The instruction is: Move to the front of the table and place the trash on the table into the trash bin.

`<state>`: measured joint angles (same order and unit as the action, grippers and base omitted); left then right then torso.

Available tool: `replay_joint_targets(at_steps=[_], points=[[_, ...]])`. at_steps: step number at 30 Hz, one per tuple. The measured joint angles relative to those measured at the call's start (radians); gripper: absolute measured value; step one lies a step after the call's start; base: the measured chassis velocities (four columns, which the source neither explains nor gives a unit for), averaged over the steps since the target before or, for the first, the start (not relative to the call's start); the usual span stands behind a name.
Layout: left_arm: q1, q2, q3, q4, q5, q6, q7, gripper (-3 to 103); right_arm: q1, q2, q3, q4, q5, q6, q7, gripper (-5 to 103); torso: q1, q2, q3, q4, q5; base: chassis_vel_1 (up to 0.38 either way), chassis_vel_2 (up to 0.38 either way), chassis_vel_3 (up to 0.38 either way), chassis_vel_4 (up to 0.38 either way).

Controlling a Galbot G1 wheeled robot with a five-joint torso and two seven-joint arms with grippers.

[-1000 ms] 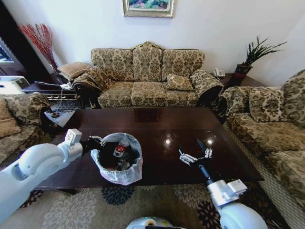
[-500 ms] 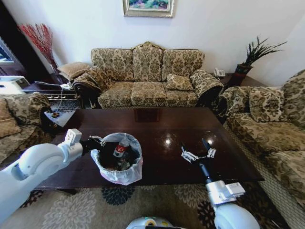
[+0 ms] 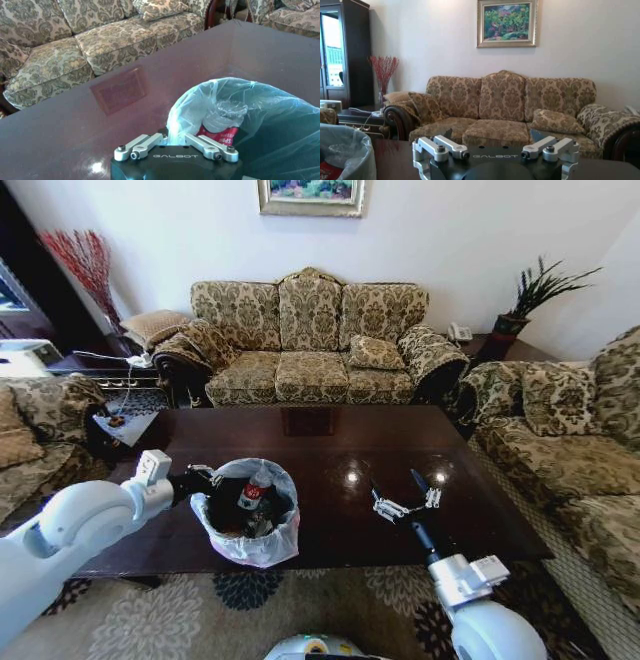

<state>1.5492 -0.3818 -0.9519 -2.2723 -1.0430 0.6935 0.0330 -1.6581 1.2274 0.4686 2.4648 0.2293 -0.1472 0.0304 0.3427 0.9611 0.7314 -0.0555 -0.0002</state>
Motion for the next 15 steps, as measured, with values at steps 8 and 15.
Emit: replay_joint_targets(at_steps=[8,15], points=[[0.000,0.000,0.000,0.000,0.000,0.000,0.000,2,0.017,0.006,-0.005,0.000,-0.002,-0.010,0.002,100,0.000,0.000,0.000,0.0000,0.0000,0.000,0.000,0.000,0.000],[0.000,0.000,0.000,0.000,0.000,0.000,0.000,2,0.020,0.006,-0.006,-0.006,-0.003,-0.013,0.003,100,0.000,0.000,0.000,0.0000,0.0000,0.000,0.000,0.000,0.000]])
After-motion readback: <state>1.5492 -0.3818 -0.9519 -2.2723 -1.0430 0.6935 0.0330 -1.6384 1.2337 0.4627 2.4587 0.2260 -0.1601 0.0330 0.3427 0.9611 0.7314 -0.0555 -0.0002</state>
